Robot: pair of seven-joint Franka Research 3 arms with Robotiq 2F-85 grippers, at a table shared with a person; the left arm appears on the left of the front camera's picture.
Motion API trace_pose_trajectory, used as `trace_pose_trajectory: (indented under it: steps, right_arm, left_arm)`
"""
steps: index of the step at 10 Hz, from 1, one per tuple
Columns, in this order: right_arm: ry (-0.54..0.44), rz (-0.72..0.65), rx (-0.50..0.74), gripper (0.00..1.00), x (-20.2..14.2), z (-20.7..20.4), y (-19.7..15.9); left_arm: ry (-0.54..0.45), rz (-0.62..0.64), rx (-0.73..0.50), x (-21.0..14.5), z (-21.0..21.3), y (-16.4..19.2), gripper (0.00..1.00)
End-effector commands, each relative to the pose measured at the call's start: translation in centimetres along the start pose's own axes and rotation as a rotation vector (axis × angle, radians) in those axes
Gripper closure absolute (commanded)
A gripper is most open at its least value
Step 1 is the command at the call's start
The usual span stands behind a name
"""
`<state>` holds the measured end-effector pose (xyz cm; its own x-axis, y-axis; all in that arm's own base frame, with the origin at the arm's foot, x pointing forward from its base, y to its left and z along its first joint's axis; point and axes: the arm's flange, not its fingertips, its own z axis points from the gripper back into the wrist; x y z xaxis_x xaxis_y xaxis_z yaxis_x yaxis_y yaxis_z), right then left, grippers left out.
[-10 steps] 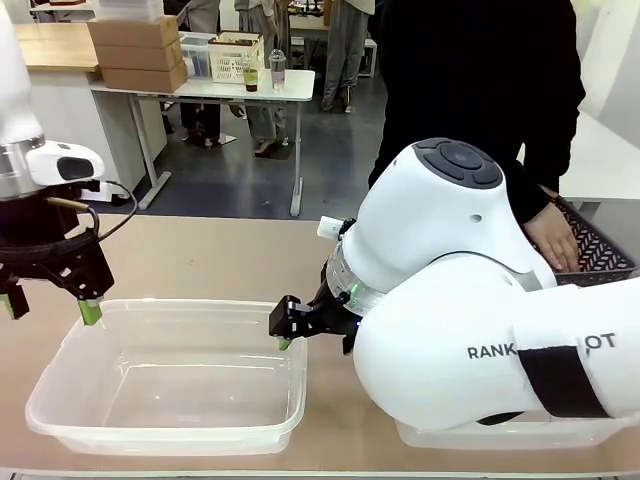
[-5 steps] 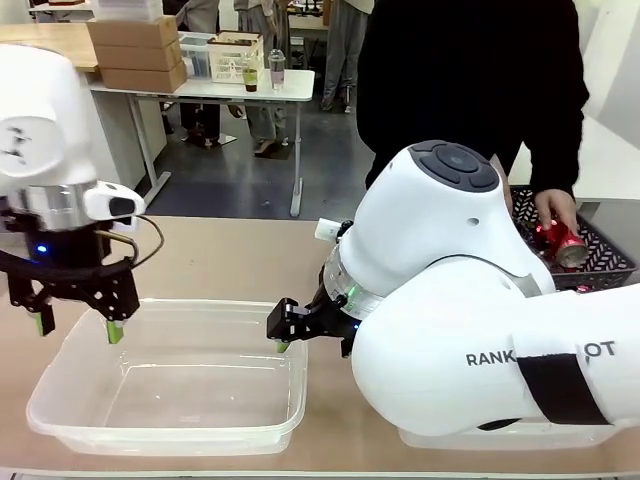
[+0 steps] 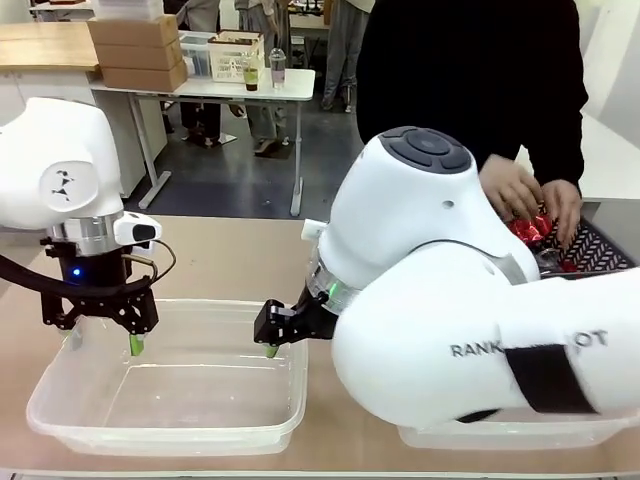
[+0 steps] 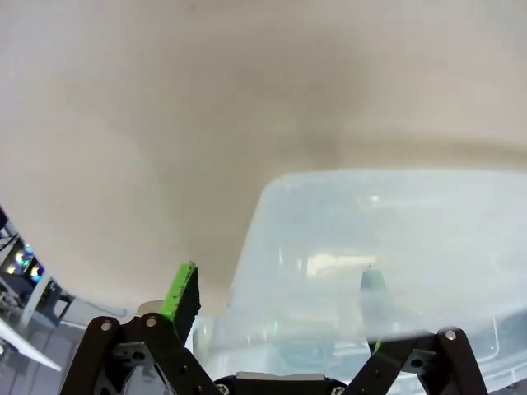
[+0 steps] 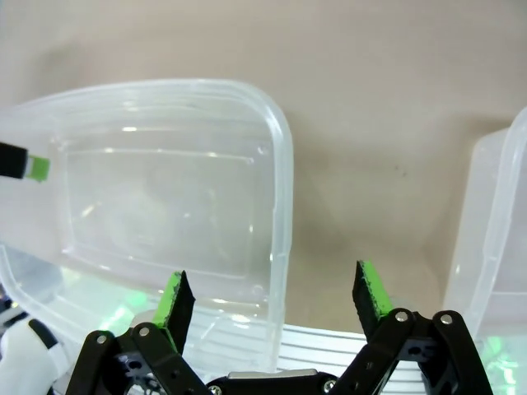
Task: Sort the waste into each basket.
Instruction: Pick up the Organizing box on the left side of the table and lift it.
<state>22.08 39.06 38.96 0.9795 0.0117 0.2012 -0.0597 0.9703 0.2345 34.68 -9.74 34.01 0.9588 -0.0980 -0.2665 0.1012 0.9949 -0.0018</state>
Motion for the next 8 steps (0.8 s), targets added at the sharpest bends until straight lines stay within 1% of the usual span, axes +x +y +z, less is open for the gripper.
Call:
trace_pose_trajectory:
  steps: [1,2,3,4,5,6,7,8]
  right_arm:
    - [0.043,-0.042,-0.093,0.56,1.0,-0.9,1.9]
    - [0.051,-0.075,-0.130,0.58,1.3,-1.2,1.9]
    - [0.062,-0.095,-0.151,1.00,1.7,-1.7,2.0]
    - [0.067,-0.096,-0.144,1.00,1.8,-1.9,2.0]
    - [0.057,-0.103,-0.146,1.00,1.9,-1.9,2.0]
    - [0.050,-0.107,-0.148,0.85,1.9,-1.8,1.9]
    - [0.059,-0.112,-0.152,0.94,2.0,-2.0,1.7]
    - [0.069,-0.117,-0.150,1.00,2.0,-2.2,1.4]
  left_arm:
    - [-0.069,-0.018,-0.068,-19.2,-18.9,5.7,0.00]
    - [-0.091,-0.035,-0.071,-19.6,-18.3,6.0,0.58]
    - [-0.116,-0.051,-0.099,-19.8,-17.6,6.2,0.57]
    - [-0.130,-0.061,-0.102,-20.0,-17.0,6.2,1.00]
    - [-0.143,-0.081,-0.125,-20.5,-16.3,6.2,0.62]
    - [-0.154,-0.104,-0.146,-21.0,-15.7,5.9,1.00]
    - [-0.172,-0.124,-0.142,-21.5,-15.1,5.6,1.00]
    - [-0.183,-0.147,-0.142,-22.0,-14.5,5.3,1.00]
